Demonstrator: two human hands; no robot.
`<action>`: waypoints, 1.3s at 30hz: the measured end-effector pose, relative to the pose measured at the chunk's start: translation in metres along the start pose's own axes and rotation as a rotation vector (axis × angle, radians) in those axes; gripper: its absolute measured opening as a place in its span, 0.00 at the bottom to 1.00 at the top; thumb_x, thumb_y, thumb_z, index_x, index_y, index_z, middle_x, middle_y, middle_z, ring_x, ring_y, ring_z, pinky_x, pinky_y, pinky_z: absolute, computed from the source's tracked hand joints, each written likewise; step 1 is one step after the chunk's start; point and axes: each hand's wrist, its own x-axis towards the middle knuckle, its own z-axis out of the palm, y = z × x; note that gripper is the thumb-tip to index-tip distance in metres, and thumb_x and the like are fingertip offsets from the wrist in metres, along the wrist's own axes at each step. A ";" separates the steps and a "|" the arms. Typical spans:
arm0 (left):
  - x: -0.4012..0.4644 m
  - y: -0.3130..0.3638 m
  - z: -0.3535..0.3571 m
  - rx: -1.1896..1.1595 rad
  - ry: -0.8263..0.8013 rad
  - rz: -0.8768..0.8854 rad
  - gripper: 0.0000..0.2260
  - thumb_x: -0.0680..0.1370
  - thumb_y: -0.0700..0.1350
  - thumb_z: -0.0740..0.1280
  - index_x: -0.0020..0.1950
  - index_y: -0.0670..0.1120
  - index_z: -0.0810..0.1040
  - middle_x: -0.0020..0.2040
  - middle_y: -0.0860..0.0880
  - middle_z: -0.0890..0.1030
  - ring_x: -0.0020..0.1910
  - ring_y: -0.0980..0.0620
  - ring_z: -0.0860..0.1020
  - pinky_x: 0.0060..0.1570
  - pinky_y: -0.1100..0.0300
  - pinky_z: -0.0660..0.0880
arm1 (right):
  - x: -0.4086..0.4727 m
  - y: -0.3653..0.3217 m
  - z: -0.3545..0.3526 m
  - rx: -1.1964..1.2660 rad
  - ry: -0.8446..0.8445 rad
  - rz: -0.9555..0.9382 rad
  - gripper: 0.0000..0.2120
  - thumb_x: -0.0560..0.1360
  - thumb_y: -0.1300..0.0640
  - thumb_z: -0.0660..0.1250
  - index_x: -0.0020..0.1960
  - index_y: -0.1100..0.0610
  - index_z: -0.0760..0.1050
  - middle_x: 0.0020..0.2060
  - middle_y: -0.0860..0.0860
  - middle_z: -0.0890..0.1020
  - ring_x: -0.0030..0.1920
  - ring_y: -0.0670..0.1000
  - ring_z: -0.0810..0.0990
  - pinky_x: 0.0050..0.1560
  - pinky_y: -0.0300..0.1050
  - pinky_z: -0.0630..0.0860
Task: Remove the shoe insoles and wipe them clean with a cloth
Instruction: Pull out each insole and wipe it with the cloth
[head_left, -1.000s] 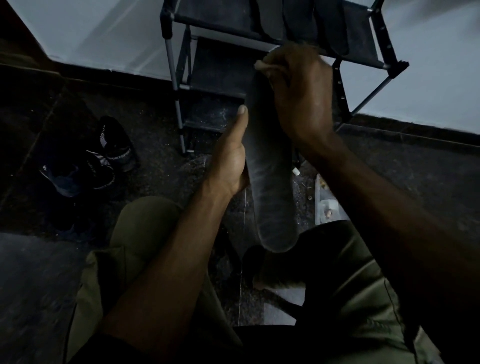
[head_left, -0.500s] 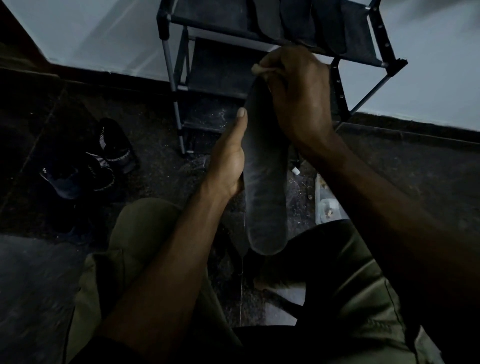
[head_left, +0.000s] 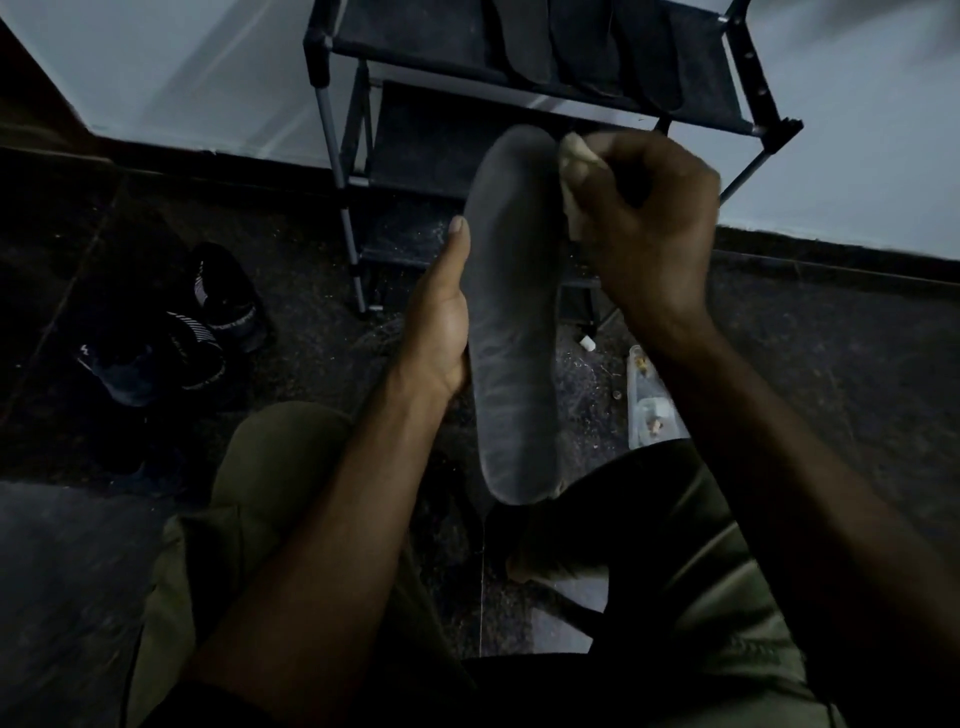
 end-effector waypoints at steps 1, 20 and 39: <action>0.001 0.001 -0.002 -0.020 0.013 0.005 0.21 0.84 0.54 0.51 0.65 0.42 0.75 0.58 0.44 0.81 0.58 0.48 0.79 0.58 0.54 0.75 | -0.011 0.000 -0.003 0.061 0.005 0.052 0.08 0.77 0.60 0.69 0.50 0.65 0.80 0.38 0.55 0.83 0.35 0.47 0.80 0.35 0.39 0.76; -0.007 -0.005 0.010 -0.355 -0.297 -0.081 0.30 0.83 0.58 0.47 0.73 0.36 0.63 0.70 0.37 0.68 0.69 0.43 0.67 0.74 0.49 0.61 | -0.040 0.003 0.008 -0.060 -0.031 0.159 0.05 0.76 0.58 0.71 0.50 0.57 0.81 0.44 0.44 0.83 0.45 0.41 0.82 0.47 0.37 0.80; -0.009 0.003 0.008 -0.425 -0.285 -0.049 0.36 0.82 0.63 0.44 0.74 0.33 0.61 0.73 0.35 0.65 0.71 0.42 0.68 0.72 0.51 0.64 | -0.067 -0.007 0.014 -0.470 -0.318 -0.346 0.08 0.75 0.69 0.63 0.49 0.62 0.80 0.46 0.57 0.82 0.45 0.53 0.81 0.44 0.51 0.79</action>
